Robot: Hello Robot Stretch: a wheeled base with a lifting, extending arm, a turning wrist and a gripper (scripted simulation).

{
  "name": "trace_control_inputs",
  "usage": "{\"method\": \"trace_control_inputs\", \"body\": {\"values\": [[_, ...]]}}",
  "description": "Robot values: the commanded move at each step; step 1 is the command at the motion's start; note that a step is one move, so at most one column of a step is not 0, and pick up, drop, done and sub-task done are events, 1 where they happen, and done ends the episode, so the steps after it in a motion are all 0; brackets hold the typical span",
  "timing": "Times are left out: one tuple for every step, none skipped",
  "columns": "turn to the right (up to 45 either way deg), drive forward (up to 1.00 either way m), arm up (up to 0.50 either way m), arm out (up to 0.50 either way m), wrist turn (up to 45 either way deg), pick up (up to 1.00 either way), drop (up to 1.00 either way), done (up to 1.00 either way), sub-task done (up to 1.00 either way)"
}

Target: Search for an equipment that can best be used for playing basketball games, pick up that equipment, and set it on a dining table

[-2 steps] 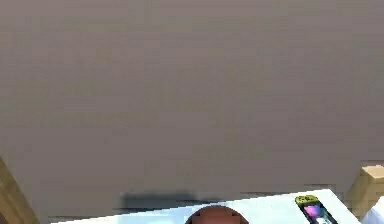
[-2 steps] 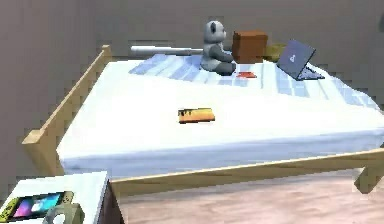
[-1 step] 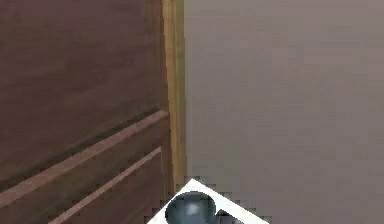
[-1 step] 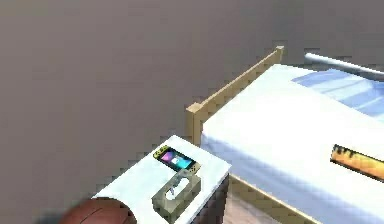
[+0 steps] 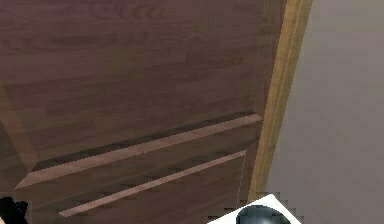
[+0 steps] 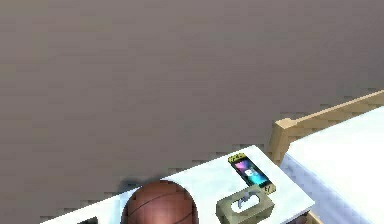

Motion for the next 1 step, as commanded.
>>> {"method": "trace_control_inputs", "body": {"values": [[0.0,0.00,0.50,0.00,0.0,0.00,0.00,0.00,0.00]]}}
